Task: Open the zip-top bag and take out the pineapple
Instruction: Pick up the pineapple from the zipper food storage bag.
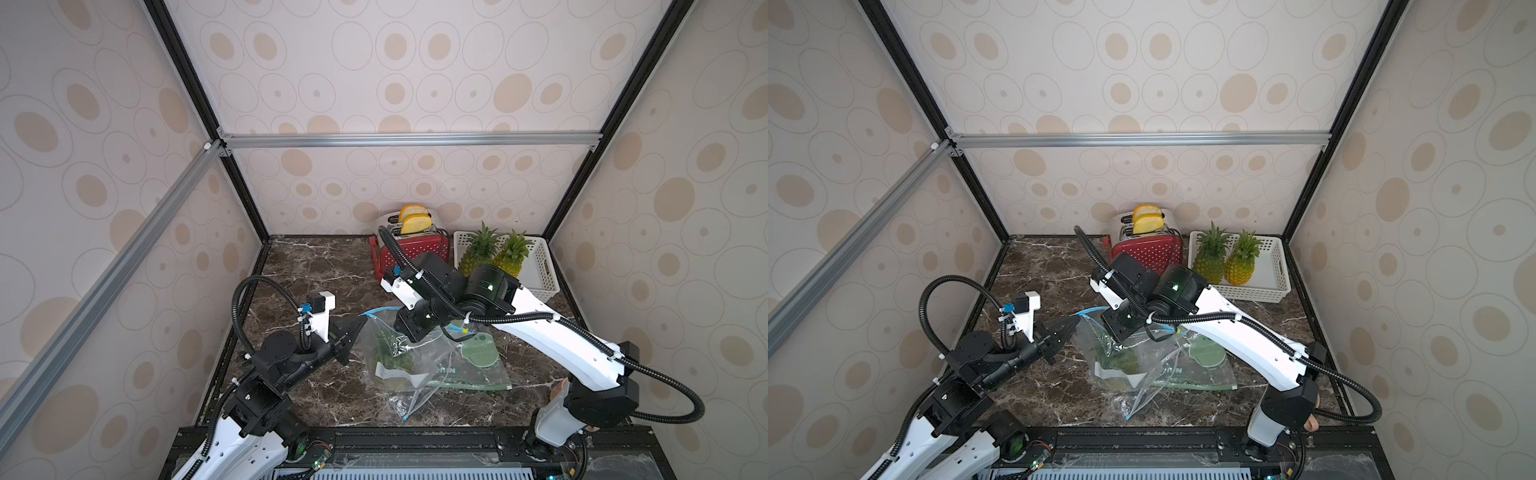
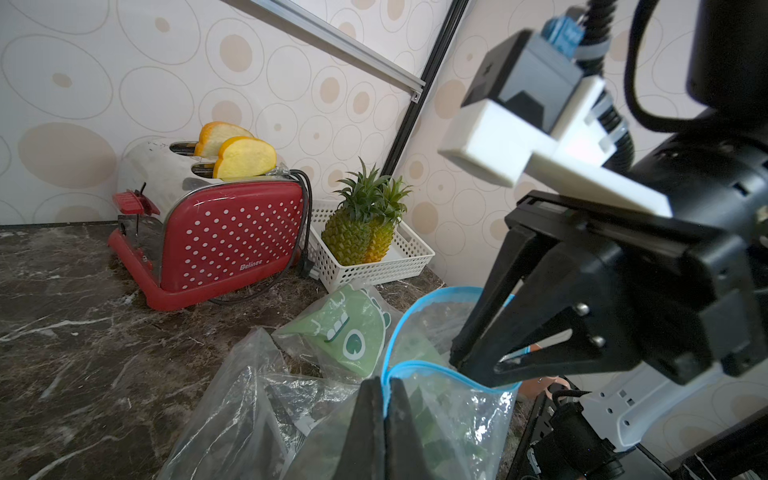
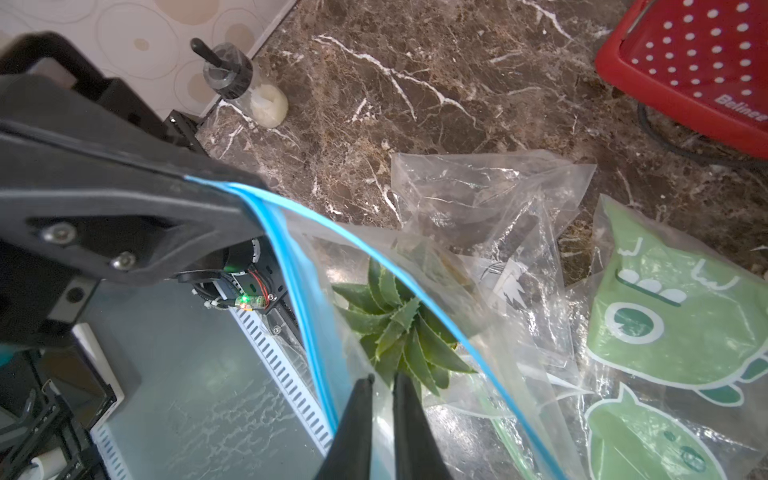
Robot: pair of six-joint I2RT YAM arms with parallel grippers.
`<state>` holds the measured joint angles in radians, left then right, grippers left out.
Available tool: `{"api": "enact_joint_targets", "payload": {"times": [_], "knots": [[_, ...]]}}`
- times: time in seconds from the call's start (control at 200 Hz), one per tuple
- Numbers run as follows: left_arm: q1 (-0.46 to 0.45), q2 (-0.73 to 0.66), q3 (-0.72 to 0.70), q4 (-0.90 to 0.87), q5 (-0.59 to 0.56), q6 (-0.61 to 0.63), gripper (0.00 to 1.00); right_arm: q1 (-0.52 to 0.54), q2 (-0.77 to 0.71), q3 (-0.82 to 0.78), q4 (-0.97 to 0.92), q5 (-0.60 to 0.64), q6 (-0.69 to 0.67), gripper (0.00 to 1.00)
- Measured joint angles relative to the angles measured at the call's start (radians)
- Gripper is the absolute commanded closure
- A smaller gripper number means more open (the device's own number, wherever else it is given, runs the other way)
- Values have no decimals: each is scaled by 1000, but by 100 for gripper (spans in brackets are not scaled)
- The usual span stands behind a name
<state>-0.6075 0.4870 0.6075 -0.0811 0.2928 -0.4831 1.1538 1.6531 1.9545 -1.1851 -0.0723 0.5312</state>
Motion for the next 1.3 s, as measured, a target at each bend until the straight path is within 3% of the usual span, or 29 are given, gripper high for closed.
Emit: {"api": "enact_joint_targets", "payload": {"times": [0.12, 0.215, 0.456, 0.576, 0.956, 1.302], "knots": [[0, -3, -10, 15, 2, -3, 100, 0, 48, 16, -40, 15, 26, 52], [0, -21, -24, 22, 1, -10, 91, 0, 81, 21, -69, 20, 48, 41], [0, -116, -50, 25, -4, -24, 64, 1, 97, 21, -87, 18, 150, 31], [1, -164, -61, 21, -5, -26, 59, 8, 97, 37, -90, 9, 203, 27], [1, -269, -108, -49, -40, -21, 58, 64, 182, 125, -132, 16, 327, 22], [1, -384, -114, -125, -65, -14, 57, 93, 197, 35, -108, 86, 425, 11]]}}
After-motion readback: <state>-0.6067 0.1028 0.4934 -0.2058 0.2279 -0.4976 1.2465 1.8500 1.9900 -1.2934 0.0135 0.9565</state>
